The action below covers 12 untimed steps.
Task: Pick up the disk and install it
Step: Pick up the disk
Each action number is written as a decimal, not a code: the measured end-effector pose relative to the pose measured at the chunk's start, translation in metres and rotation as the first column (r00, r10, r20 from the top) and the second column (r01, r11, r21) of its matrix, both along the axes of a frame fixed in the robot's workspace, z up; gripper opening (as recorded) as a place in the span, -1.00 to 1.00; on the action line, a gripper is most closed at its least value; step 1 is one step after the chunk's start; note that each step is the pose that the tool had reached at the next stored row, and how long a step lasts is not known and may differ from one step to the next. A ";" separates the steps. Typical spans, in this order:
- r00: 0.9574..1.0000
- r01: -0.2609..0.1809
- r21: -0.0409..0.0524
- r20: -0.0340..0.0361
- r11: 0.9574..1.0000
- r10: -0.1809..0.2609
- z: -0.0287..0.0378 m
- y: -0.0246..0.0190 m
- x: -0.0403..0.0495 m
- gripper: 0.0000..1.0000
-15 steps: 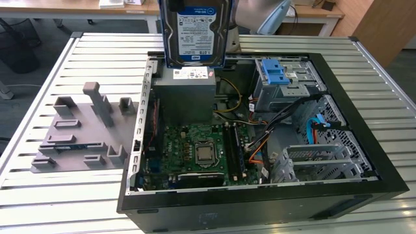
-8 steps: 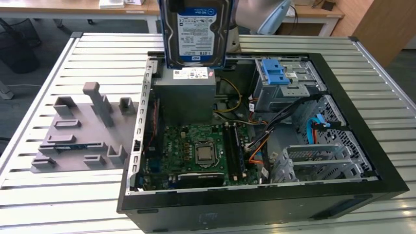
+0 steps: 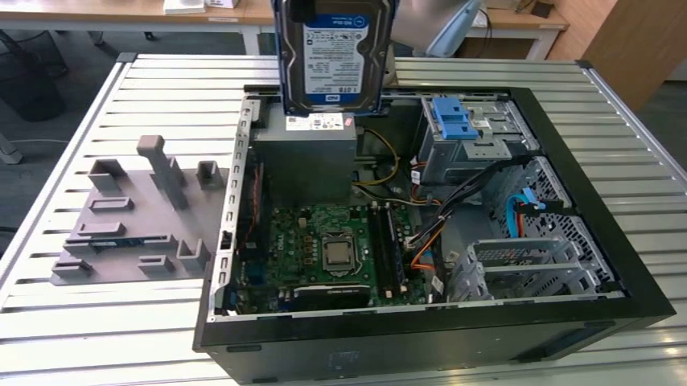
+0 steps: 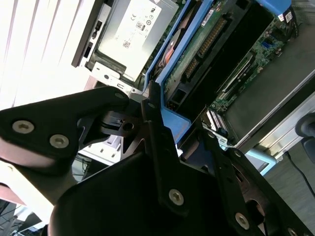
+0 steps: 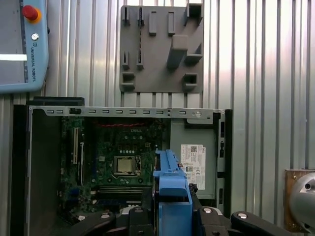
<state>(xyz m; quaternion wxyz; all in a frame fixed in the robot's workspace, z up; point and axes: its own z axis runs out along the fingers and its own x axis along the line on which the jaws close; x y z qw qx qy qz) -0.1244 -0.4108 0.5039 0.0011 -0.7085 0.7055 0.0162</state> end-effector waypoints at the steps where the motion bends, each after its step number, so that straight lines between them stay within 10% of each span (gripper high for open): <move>1: 1.000 0.000 0.000 0.000 1.000 0.000 0.0000 -0.0001 0.0029 -0.27; 12: 1.000 0.000 0.000 0.000 1.000 0.000 0.0000 -0.0040 0.0290 -0.27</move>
